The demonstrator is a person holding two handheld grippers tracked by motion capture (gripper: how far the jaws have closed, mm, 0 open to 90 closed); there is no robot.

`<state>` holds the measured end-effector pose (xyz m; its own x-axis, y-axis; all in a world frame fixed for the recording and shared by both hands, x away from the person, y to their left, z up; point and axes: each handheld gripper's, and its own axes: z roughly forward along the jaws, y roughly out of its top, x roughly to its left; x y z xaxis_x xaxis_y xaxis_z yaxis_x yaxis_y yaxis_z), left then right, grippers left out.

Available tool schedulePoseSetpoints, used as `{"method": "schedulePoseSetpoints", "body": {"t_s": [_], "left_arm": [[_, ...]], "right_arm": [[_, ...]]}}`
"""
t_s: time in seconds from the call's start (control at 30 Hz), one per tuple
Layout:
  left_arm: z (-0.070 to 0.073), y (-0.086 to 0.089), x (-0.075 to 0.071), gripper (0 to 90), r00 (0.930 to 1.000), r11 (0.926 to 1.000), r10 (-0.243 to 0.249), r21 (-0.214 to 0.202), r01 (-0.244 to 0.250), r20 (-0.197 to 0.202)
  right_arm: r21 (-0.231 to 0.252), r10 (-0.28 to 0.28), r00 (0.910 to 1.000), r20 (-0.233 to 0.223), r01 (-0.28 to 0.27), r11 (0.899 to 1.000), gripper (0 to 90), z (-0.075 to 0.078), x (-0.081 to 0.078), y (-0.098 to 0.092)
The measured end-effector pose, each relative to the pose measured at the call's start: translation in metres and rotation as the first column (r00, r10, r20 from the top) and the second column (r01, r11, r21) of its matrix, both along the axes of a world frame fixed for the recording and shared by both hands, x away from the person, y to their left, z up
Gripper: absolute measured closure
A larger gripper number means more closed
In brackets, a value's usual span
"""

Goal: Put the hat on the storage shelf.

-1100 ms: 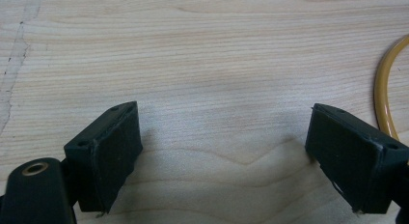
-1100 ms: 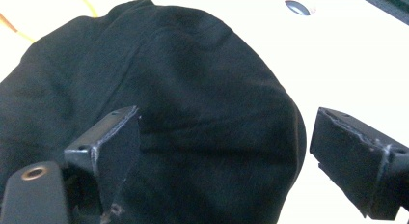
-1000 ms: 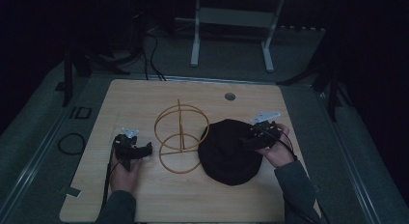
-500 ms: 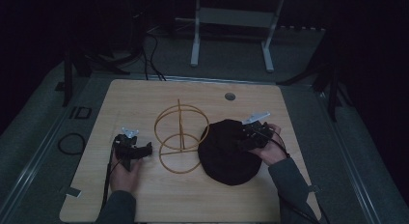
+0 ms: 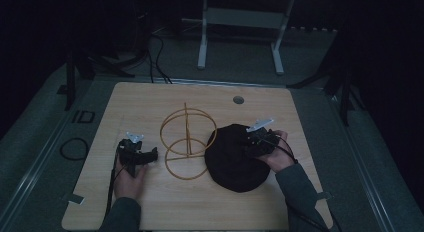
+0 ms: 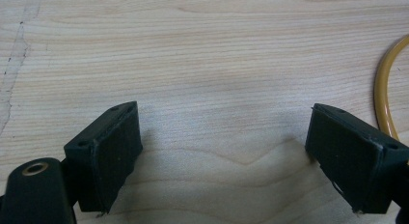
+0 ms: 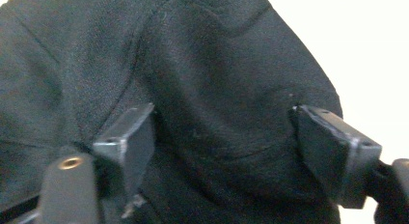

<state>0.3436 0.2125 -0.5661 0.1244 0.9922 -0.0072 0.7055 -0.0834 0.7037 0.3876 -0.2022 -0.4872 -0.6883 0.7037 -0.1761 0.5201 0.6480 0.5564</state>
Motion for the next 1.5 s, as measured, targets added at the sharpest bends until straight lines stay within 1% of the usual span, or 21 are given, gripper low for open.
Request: {"method": "schedulePoseSetpoints", "body": {"t_s": [0.03, 0.07, 0.2, 0.27, 0.33, 0.37, 0.43, 0.6, 0.83, 1.07, 1.27, 1.5], "left_arm": [[0.0, 0.0, 0.0, 12.1, 1.0, 1.0, 0.0, 0.0, 0.0, 0.0], [0.0, 0.0, 0.0, 12.2, 1.0, 1.0, 0.0, 0.0, 0.0, 0.0], [0.0, 0.0, 0.0, 12.2, 1.0, 1.0, 0.0, 0.0, 0.0, 0.0], [0.0, 0.0, 0.0, 12.1, 1.0, 1.0, 0.0, 0.0, 0.0, 0.0], [0.0, 0.0, 0.0, 12.2, 1.0, 1.0, 0.0, 0.0, 0.0, 0.0], [0.0, 0.0, 0.0, 12.1, 1.0, 1.0, 0.0, 0.0, 0.0, 0.0], [0.0, 0.0, 0.0, 12.2, 1.0, 1.0, 0.0, 0.0, 0.0, 0.0], [0.0, 0.0, 0.0, 12.1, 1.0, 1.0, 0.0, 0.0, 0.0, 0.0], [0.0, 0.0, 0.0, 12.2, 1.0, 1.0, 0.0, 0.0, 0.0, 0.001], [0.0, 0.0, 0.0, 12.2, 1.0, 1.0, 0.0, -0.001, 0.0, 0.001], [0.0, 0.0, 0.0, 12.2, 1.0, 1.0, 0.0, 0.0, 0.0, 0.0], [0.0, 0.0, 0.0, 12.2, 1.0, 1.0, -0.001, 0.001, 0.001, 0.0]], "right_arm": [[-0.004, 0.006, 1.0, 0.001, -0.006, 1.0, 35.4, -0.001, 0.0, 0.001], [-0.008, 0.006, 1.0, -0.001, -0.006, 1.0, 40.2, -0.001, 0.0, 0.001], [-0.027, 0.001, 0.9998, -0.022, -0.002, 1.0, 53.6, -0.005, 0.001, 0.001], [-0.035, 0.0, 0.9996, -0.027, -0.001, 0.999, 62.2, -0.007, 0.001, 0.001], [-0.031, -0.005, 0.9992, -0.039, 0.004, 1.0, 71.6, -0.009, 0.002, 0.001], [-0.029, -0.013, 0.999, -0.043, 0.012, 1.0, 78.3, -0.009, 0.003, 0.001], [-0.009, -0.02, 0.9982, -0.057, 0.019, 1.0, 82.2, -0.007, 0.004, -0.001], [0.022, -0.006, 0.9978, -0.066, 0.008, 1.0, 84.4, 0.001, 0.004, -0.003], [0.103, 0.01, 0.9977, -0.067, -0.003, 0.995, 84.8, 0.018, 0.001, -0.01], [0.125, 0.032, 0.9988, -0.036, -0.027, 0.992, 85.1, 0.036, -0.001, -0.015], [0.172, 0.031, 0.9993, -0.022, -0.027, 0.985, 85.2, 0.048, -0.005, -0.021], [0.21, 0.04, 0.9991, 0.016, -0.042, 0.977, 85.2, 0.065, -0.008, -0.026]]}}
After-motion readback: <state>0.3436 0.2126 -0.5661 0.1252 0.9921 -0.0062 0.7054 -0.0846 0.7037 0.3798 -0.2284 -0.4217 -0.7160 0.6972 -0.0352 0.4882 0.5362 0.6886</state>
